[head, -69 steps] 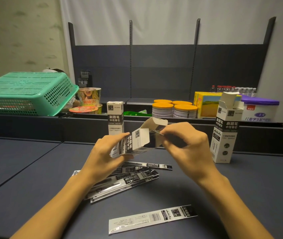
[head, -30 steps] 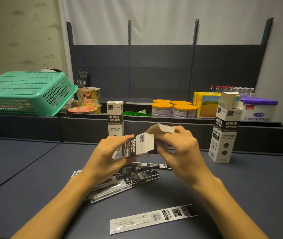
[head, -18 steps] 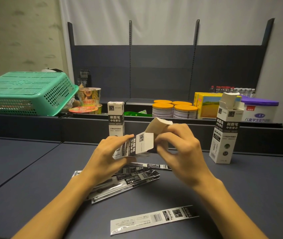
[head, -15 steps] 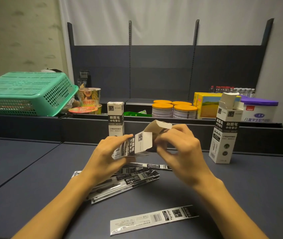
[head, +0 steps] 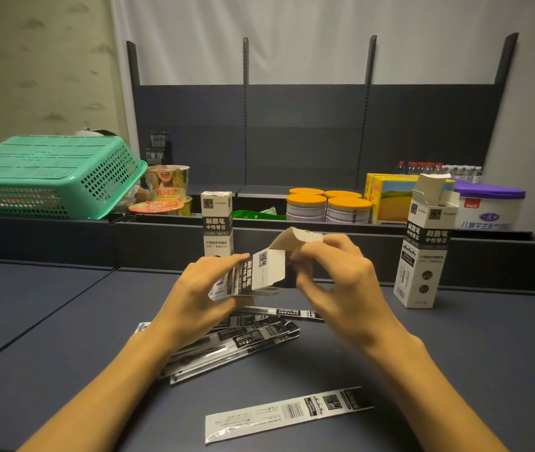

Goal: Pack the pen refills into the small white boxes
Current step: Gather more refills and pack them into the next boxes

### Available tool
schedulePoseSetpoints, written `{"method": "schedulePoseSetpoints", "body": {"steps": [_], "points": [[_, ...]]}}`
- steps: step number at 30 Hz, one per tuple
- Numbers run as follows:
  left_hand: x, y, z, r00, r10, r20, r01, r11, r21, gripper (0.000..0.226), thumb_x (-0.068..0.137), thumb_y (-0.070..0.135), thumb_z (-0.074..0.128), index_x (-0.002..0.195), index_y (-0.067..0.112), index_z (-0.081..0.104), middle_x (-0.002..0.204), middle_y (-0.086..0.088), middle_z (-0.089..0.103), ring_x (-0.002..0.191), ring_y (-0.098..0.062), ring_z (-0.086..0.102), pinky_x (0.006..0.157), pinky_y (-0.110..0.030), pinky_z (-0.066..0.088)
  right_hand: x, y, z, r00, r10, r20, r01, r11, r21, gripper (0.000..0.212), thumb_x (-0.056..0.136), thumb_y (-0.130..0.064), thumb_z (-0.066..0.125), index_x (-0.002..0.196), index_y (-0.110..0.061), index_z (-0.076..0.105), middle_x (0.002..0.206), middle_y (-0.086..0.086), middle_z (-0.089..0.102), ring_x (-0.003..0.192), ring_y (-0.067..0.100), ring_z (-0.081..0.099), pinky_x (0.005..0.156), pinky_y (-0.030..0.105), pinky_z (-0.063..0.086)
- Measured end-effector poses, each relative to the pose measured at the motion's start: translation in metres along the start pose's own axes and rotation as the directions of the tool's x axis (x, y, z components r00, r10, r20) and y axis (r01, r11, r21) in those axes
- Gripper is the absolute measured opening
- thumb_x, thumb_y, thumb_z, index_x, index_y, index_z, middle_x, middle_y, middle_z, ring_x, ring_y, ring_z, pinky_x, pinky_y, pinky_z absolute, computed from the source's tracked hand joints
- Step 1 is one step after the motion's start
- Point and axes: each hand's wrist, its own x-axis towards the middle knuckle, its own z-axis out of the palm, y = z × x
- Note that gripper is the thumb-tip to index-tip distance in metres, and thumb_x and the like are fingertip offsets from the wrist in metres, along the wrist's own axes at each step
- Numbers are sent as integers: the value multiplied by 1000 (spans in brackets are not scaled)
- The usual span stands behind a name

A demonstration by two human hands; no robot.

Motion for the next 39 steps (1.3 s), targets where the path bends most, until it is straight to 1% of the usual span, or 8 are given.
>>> {"method": "schedulePoseSetpoints", "body": {"steps": [4, 12, 17, 21, 26, 28, 34, 39], "points": [[0, 1, 0, 1000, 13, 12, -13, 1000, 2, 71, 73, 30, 73, 136, 29, 42, 126, 3, 60, 113, -8, 50, 86, -41, 51, -1, 4, 2, 999, -47, 8, 47, 996, -73, 17, 81, -14, 65, 96, -12, 73, 98, 1, 72, 95, 22, 53, 67, 41, 52], [2, 3, 3, 999, 36, 26, -37, 999, 25, 70, 74, 38, 71, 137, 31, 41, 126, 6, 59, 113, -7, 50, 88, -38, 50, -4, 8, 4, 998, -17, 64, 26, 989, -143, 22, 85, -19, 58, 100, -14, 74, 101, 4, 69, 94, 21, 49, 68, 39, 49], [0, 2, 2, 1000, 26, 15, -26, 999, 20, 69, 74, 35, 73, 136, 30, 43, 125, 5, 60, 112, -9, 52, 87, -41, 51, -3, 3, 5, 998, -40, 46, 46, 990, -130, 24, 86, -25, 56, 98, -15, 74, 101, 1, 70, 94, 22, 50, 69, 39, 48], [-1, -1, 2, 1000, 2, 4, -2, 1000, -1, 70, 73, 32, 75, 136, 31, 43, 126, 6, 60, 113, -9, 52, 86, -43, 51, -3, 0, 2, 998, -54, 21, 56, 994, -92, 23, 84, -24, 54, 94, -16, 73, 96, -3, 72, 92, 24, 54, 75, 38, 44], [-1, -2, 4, 1000, 0, 6, 0, 1000, -12, 71, 73, 28, 76, 136, 29, 44, 127, 5, 60, 113, -9, 52, 85, -45, 52, -3, 2, 0, 1000, 27, 12, -26, 996, -81, 19, 83, -18, 58, 96, -14, 71, 96, 2, 70, 95, 23, 57, 79, 33, 41], [-1, 0, 4, 1000, 6, 8, -5, 1000, -15, 70, 73, 29, 75, 136, 29, 44, 126, 4, 60, 113, -10, 52, 85, -45, 52, -3, 2, 0, 998, 50, 49, -46, 995, -85, 20, 83, -16, 59, 99, -15, 71, 98, 4, 69, 95, 24, 57, 80, 33, 40], [0, 3, 3, 999, 29, 16, -29, 1000, -8, 69, 75, 34, 72, 136, 33, 41, 126, 9, 58, 113, -8, 51, 88, -41, 51, -4, 4, 3, 974, 72, 216, -50, 994, -102, 35, 89, -27, 44, 114, -21, 68, 102, 0, 69, 98, 24, 57, 85, 42, 46], [0, 1, 5, 999, 34, 22, -34, 999, -8, 69, 75, 36, 72, 137, 33, 42, 127, 11, 57, 114, -9, 52, 88, -43, 51, -4, 2, 5, 963, 69, 259, -51, 996, -76, 36, 88, -24, 44, 117, -22, 65, 111, -5, 66, 98, 22, 56, 85, 46, 48]]}}
